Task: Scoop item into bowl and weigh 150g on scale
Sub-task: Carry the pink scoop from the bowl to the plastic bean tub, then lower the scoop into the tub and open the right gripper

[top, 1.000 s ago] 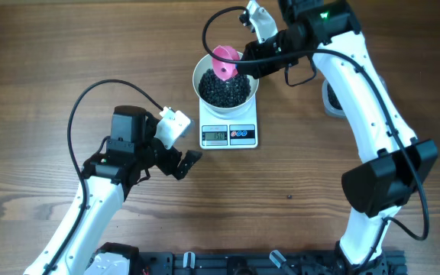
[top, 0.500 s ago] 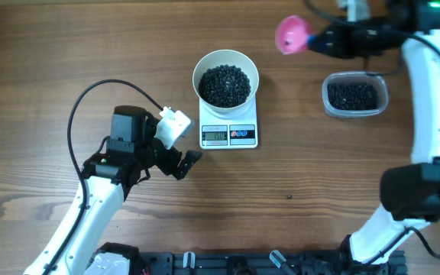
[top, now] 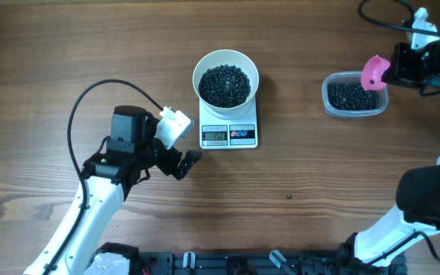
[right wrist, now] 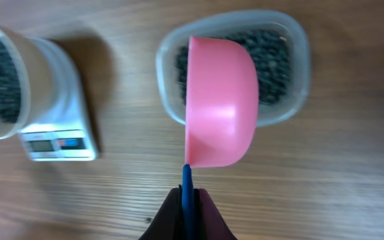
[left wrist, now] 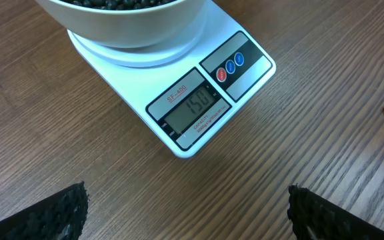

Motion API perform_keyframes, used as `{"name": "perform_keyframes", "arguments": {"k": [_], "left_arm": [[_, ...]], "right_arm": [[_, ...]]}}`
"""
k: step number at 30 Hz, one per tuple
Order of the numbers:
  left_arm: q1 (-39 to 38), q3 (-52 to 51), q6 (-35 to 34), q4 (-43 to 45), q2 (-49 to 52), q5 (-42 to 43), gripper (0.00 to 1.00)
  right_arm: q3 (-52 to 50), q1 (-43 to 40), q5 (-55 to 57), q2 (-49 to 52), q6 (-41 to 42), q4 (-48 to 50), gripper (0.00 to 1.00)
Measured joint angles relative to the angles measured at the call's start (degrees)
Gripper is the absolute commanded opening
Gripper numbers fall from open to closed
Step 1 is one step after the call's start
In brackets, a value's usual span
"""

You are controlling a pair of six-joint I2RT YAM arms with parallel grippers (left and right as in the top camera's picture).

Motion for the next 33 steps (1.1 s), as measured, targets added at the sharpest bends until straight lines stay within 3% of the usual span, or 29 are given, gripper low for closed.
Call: {"name": "perform_keyframes", "arguments": {"k": [11, 16, 20, 29, 32, 33], "left_arm": [[0.0, 0.0, 0.0, 0.0, 0.0, 0.0, 1.0], [0.0, 0.0, 0.0, 0.0, 0.0, 0.0, 1.0], [0.0, 0.0, 0.0, 0.0, 0.0, 0.0, 1.0], [0.0, 0.0, 0.0, 0.0, 0.0, 0.0, 1.0], [0.0, 0.0, 0.0, 0.0, 0.0, 0.0, 1.0], [0.0, 0.0, 0.0, 0.0, 0.0, 0.0, 1.0]], "right_arm": [[-11.0, 19.2, 32.5, -0.1, 13.2, 4.0, 0.04], [-11.3, 21.0, 37.6, -0.1, 17.0, 5.9, 0.04], [-11.3, 17.4, 28.7, -0.1, 15.3, 9.5, 0.04], [-15.2, 0.1, -2.2, -0.1, 8.5, 14.3, 0.05], [-21.9, -2.1, -8.7, -0.1, 7.5, 17.6, 0.3], [-23.6, -2.4, -9.7, -0.1, 7.6, 18.5, 0.43]]}}
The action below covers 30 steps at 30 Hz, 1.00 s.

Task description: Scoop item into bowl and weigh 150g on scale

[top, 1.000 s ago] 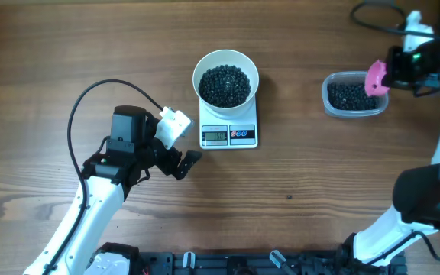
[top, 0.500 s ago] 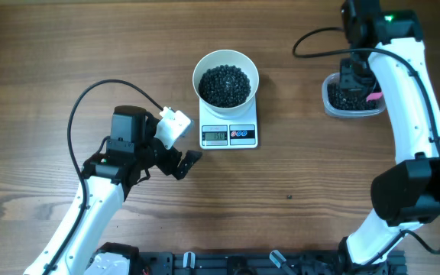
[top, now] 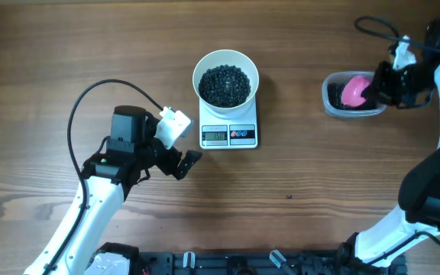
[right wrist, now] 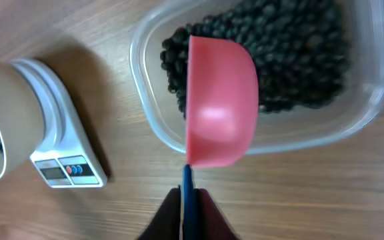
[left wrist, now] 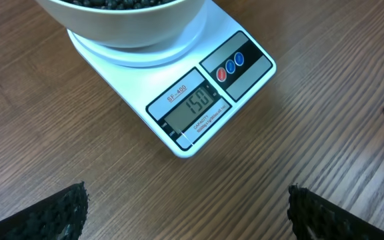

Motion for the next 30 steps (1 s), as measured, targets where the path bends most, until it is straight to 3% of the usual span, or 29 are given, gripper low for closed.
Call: {"name": "perform_keyframes", "arguments": {"k": [2, 3, 6, 20, 30], "left_arm": [[0.0, 0.0, 0.0, 0.0, 0.0, 0.0, 1.0], [0.0, 0.0, 0.0, 0.0, 0.0, 0.0, 1.0], [0.0, 0.0, 0.0, 0.0, 0.0, 0.0, 1.0], [0.0, 0.0, 0.0, 0.0, 0.0, 0.0, 1.0], [0.0, 0.0, 0.0, 0.0, 0.0, 0.0, 1.0]], "right_arm": [[-2.8, -0.4, -1.1, 0.0, 0.6, 0.8, 0.77], [-3.3, -0.6, -1.4, 0.0, 0.9, 0.7, 0.87], [-3.5, -1.4, -2.0, 0.0, 1.2, 0.3, 1.0], [-0.9, -5.7, 7.5, -1.8, 4.8, -10.4, 1.0], [3.5, -5.7, 7.5, -37.5, 8.5, -13.9, 1.0]]}}
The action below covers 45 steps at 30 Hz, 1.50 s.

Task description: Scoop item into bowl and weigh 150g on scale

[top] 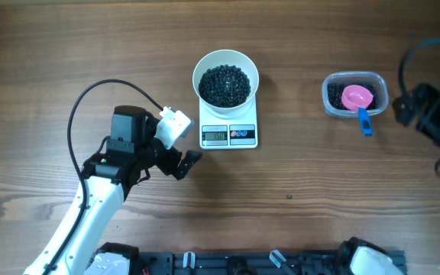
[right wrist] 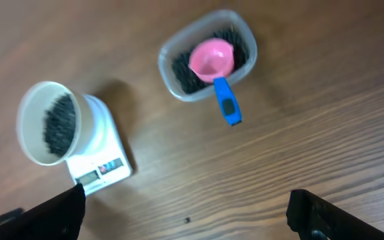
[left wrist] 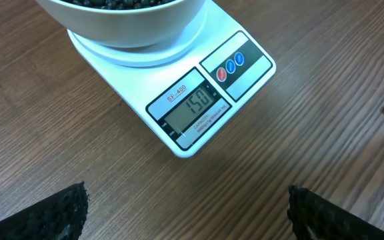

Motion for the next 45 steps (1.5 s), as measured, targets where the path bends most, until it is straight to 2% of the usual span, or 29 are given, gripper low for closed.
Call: {"name": "perform_keyframes", "arguments": {"k": [6, 12, 15, 21, 30, 37, 45], "left_arm": [[0.0, 0.0, 0.0, 0.0, 0.0, 0.0, 1.0], [0.0, 0.0, 0.0, 0.0, 0.0, 0.0, 1.0], [0.0, 0.0, 0.0, 0.0, 0.0, 0.0, 1.0], [0.0, 0.0, 0.0, 0.0, 0.0, 0.0, 1.0], [0.0, 0.0, 0.0, -0.1, 0.0, 0.0, 1.0], [0.0, 0.0, 0.0, -0.1, 0.0, 0.0, 1.0], [0.0, 0.0, 0.0, -0.1, 0.0, 0.0, 1.0]], "right_arm": [[0.1, 0.0, 0.0, -9.9, 1.0, 0.0, 1.0], [0.1, 0.0, 0.0, -12.9, 1.2, -3.1, 1.0], [0.1, 0.0, 0.9, -12.9, 1.2, -0.8, 1.0], [-5.5, 1.4, 2.7, -17.9, -1.3, 15.8, 1.0], [-35.3, 5.7, 3.6, -39.2, -3.6, 45.4, 1.0], [-55.9, 9.8, 3.7, -54.7, -4.5, 62.3, 1.0], [-73.8, 15.4, 4.7, -60.2, -5.3, 81.5, 1.0]]}}
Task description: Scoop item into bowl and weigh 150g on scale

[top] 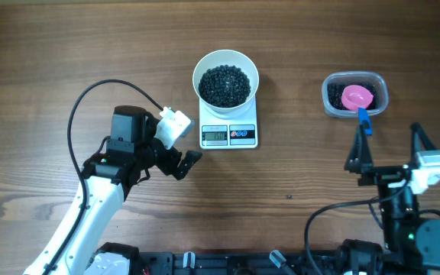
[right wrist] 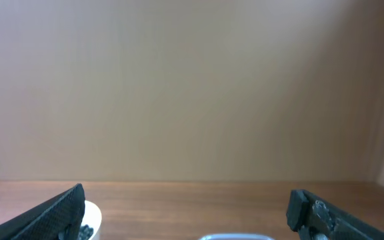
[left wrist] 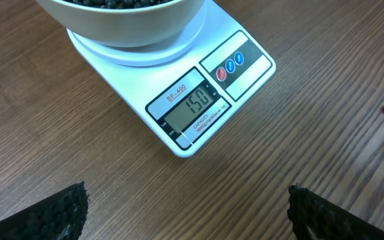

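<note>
A white bowl [top: 225, 79] of black beans stands on the white scale [top: 228, 135]. The scale's display [left wrist: 193, 107] reads 150. The pink scoop [top: 357, 97] lies in the clear bean container [top: 355, 94], its blue handle [top: 363, 121] sticking out over the near rim. My left gripper [top: 186, 163] hovers open just left of and in front of the scale, holding nothing. My right gripper [top: 388, 149] is open and empty, in front of the container near the table's front right. Its wrist camera looks level across the table, with the bowl's rim [right wrist: 89, 220] at the lower left.
A single loose bean [top: 289, 197] lies on the wood in front of the scale, also seen as the bean at the right of the left wrist view. A black cable [top: 79, 114] loops over the table behind the left arm.
My right arm has moved from the table's right edge to the front right, and its camera now faces level toward the back wall. The scoop, bowl, scale and left arm are unchanged.
My right gripper first held the pink scoop above the bean container. Then it had the scoop down among the beans. Then the scoop lay let go in the container with the gripper open and away. Now the arm stands at the front. The scale read 150 throughout.
</note>
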Motion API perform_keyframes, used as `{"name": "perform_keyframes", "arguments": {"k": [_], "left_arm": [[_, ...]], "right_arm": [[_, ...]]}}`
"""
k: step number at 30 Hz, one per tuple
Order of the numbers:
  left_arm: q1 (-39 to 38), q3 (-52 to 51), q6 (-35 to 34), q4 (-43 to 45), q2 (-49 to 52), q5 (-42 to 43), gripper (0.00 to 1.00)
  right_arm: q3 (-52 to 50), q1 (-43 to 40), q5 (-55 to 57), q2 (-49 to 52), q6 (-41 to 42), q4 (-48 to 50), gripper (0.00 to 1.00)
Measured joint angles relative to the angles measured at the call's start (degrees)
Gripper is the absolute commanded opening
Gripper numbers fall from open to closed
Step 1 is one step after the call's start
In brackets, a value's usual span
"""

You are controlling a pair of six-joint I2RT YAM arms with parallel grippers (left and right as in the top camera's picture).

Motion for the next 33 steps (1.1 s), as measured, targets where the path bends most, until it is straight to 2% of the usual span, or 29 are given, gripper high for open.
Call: {"name": "perform_keyframes", "arguments": {"k": [6, 21, 26, 33], "left_arm": [[0.0, 0.0, 0.0, 0.0, 0.0, 0.0, 1.0], [0.0, 0.0, 0.0, 0.0, 0.0, 0.0, 1.0], [0.0, 0.0, 0.0, 0.0, 0.0, 0.0, 1.0], [0.0, 0.0, 0.0, 0.0, 0.0, 0.0, 1.0]], "right_arm": [[-8.2, 3.4, 1.1, -1.0, 0.0, 8.7, 1.0], [-20.0, 4.0, 1.3, -9.4, -0.2, 14.6, 1.0], [-22.5, 4.1, 1.3, -9.5, -0.2, 14.5, 1.0], [-23.9, 4.9, 1.3, -9.6, -0.2, 5.1, 0.99]]}}
